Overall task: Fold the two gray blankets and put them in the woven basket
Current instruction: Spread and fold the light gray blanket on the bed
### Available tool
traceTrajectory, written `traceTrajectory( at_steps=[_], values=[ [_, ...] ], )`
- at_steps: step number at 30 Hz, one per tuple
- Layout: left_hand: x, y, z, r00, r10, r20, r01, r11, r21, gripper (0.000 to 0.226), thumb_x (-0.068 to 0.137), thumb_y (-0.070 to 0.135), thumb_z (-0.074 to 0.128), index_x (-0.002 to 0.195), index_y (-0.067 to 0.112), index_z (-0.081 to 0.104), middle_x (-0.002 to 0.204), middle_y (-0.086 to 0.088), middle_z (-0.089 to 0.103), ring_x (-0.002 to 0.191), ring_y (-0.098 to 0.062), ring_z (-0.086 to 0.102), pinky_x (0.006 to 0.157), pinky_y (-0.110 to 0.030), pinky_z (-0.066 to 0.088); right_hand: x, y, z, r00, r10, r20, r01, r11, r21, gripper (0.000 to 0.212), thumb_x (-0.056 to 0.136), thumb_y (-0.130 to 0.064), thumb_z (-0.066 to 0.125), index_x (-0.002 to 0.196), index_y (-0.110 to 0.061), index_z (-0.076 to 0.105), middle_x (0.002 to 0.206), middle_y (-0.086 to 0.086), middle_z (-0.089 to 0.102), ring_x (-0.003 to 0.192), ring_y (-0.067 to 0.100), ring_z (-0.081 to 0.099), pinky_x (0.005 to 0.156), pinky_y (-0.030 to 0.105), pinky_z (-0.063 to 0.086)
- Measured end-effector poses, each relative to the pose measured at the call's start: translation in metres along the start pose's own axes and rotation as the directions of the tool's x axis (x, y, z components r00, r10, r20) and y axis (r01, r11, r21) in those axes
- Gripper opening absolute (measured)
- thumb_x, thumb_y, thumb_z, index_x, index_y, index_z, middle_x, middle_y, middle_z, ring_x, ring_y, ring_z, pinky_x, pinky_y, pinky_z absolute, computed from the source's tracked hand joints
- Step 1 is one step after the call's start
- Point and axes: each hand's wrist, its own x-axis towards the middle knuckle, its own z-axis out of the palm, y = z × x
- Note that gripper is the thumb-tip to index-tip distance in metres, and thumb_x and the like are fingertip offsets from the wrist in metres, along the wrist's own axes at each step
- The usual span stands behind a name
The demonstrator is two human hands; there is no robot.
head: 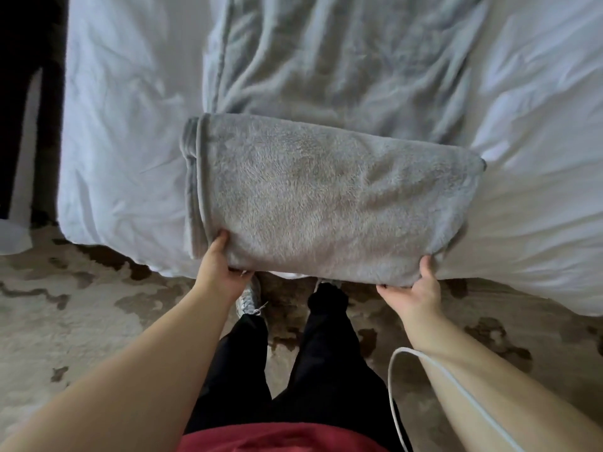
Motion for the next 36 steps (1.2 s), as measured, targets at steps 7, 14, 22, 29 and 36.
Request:
traceTrajectory(
  at_steps=[7,14,22,29,36],
  values=[
    [-0.061,0.019,0.014,0.995,0.029,-0.092,-0.029,1.000,0.000,0.048,0.082,0.031,0.063,0.127,0.019,0.050,0.122,-0.006,0.059,0.106,-0.027,0.059,0.087,-0.048,0.051,-0.061,-0.014,0.009,0.987,0.024,0.160,-0.019,0.999,-0.035,0.051,0.078,-0.052,0.068,0.119,-0.020,0.066,0.118,0.014,0.068,0.111,0.036,0.060,0.085,0.056,0.050],
    [-0.130,0.047,0.061,0.984,0.119,0.129,-0.092,0.975,-0.202,0.035,0.079,0.027,0.060,0.113,0.017,0.060,0.105,-0.008,0.065,0.093,-0.028,0.062,0.070,-0.043,0.051,-0.114,-0.076,0.081,0.969,-0.065,0.239,0.100,0.985,-0.141,0.039,0.083,-0.047,0.059,0.114,-0.024,0.067,0.106,0.012,0.071,0.101,0.035,0.062,0.071,0.048,0.054],
    [-0.208,0.146,0.209,0.927,0.253,0.278,-0.243,0.967,-0.071,0.036,0.082,0.035,0.063,0.093,0.002,0.052,0.094,-0.018,0.055,0.099,-0.036,0.055,0.077,-0.049,0.046,-0.174,-0.185,0.245,0.987,0.026,0.157,0.016,0.966,-0.258,0.053,0.078,-0.035,0.073,0.126,-0.020,0.057,0.125,0.009,0.062,0.112,0.029,0.059,0.087,0.048,0.047],
    [-0.386,0.245,0.366,0.677,0.564,0.472,-0.555,0.813,-0.176,0.027,0.086,0.033,0.060,0.094,0.007,0.056,0.103,-0.012,0.054,0.091,-0.031,0.054,0.082,-0.043,0.046,-0.342,-0.303,0.414,0.745,-0.341,0.574,0.512,0.843,-0.163,0.033,0.090,-0.029,0.060,0.120,-0.016,0.058,0.116,0.011,0.061,0.114,0.021,0.055,0.091,0.036,0.046],
    [-0.576,0.280,0.426,0.187,0.715,0.674,-0.488,0.662,-0.568,0.017,0.083,0.024,0.063,0.095,0.012,0.059,0.105,-0.011,0.061,0.101,-0.029,0.060,0.076,-0.041,0.054,-0.537,-0.389,0.473,0.261,-0.566,0.782,0.707,0.663,0.244,0.018,0.086,-0.038,0.061,0.092,-0.022,0.055,0.099,0.005,0.058,0.084,0.022,0.057,0.059,0.038,0.048]
  ],
)
